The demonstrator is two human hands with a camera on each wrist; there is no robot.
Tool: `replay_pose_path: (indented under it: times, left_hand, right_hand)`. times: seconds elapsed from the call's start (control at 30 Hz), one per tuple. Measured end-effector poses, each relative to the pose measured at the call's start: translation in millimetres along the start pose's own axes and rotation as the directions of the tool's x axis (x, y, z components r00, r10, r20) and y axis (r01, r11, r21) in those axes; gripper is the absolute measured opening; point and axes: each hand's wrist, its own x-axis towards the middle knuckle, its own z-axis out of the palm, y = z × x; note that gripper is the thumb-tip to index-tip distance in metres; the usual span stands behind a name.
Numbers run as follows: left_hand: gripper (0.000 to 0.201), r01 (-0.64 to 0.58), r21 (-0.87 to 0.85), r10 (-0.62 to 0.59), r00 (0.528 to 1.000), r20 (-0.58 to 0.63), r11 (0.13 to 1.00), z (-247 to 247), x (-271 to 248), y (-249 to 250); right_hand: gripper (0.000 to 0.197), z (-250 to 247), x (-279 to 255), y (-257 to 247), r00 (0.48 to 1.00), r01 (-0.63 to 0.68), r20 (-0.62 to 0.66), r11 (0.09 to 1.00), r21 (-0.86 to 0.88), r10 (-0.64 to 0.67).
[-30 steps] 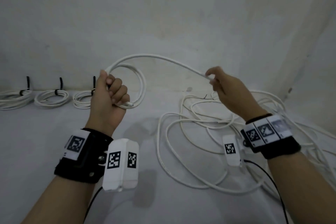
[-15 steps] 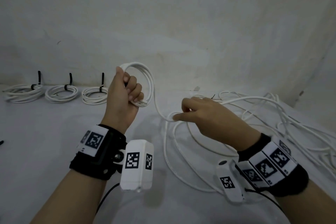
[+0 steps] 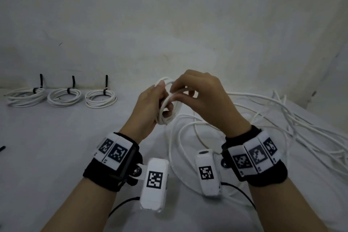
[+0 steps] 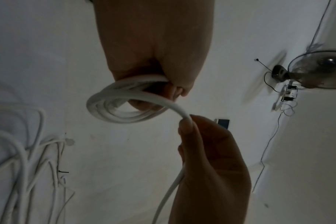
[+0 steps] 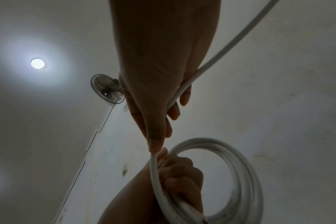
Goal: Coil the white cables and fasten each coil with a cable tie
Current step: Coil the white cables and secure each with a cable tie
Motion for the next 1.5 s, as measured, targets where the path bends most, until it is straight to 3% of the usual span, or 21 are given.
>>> replay_pose_path:
  times: [0.27,0.5,0.63,0.73,0.87,1.03,1.17,1.3,1.5]
  left_hand:
    - [0.038,0.123,-0.147,-0.104,0.986,0.132,0.981,4.0,-1.8,-2.5]
    - [0.045,0.288,-0.289,-0.215,0.941,0.261,0.913,3.4,-5.6,5.3]
    - [0.034,0.217,-0.184,-0.177,0.961,0.212,0.959,4.5,-7.6,6.2]
    - [0.026,0.174,-0.135,-0.146,0.97,0.196,0.976,7.2,-7.9,3.4]
    - [0.036,0.117,-0.052,-0.107,0.981,0.159,0.992,6.7,-6.9,-2.5]
    - [0.039,0.209,-0.107,-0.183,0.96,0.214,0.972,0.6,-5.0,3.5]
    - [0.039,0.159,-0.109,-0.143,0.979,0.147,0.981,-0.7,-3.3,4.9]
    - [0.039,0.123,-0.303,-0.105,0.992,0.076,0.945,-7.0,2.4,8.1]
    - [0.041,0.012,-0.496,-0.056,0.996,-0.073,0.868,-39.2,13.2,16.4]
  right_hand:
    - [0.013,13.4,-1.8,23.8,0.984,-0.1,-0.137,0.99,0.094,0.113]
    - [0.031,24.5,-5.9,30.8,0.985,-0.152,-0.068,0.987,0.057,0.156]
    - [0.03,24.1,-8.6,31.2,0.995,-0.096,-0.004,0.995,0.035,0.096]
    - [0.03,25.5,-9.5,32.1,0.998,-0.053,-0.025,0.998,-0.016,0.053]
    - [0.034,25.6,-9.2,35.5,0.996,-0.028,-0.081,0.997,-0.069,0.022]
    - [0.024,25.8,-9.5,36.3,0.995,-0.044,-0.088,0.999,-0.011,0.043]
    - [0.022,17.9,-8.1,35.5,0.992,-0.127,0.0,0.992,-0.002,0.127]
    - [0.017,-11.3,-15.8,60.0,0.961,-0.268,0.052,0.96,-0.075,0.272]
    - [0.019,-53.2,-47.6,108.9,0.903,-0.43,-0.083,0.889,-0.156,0.422]
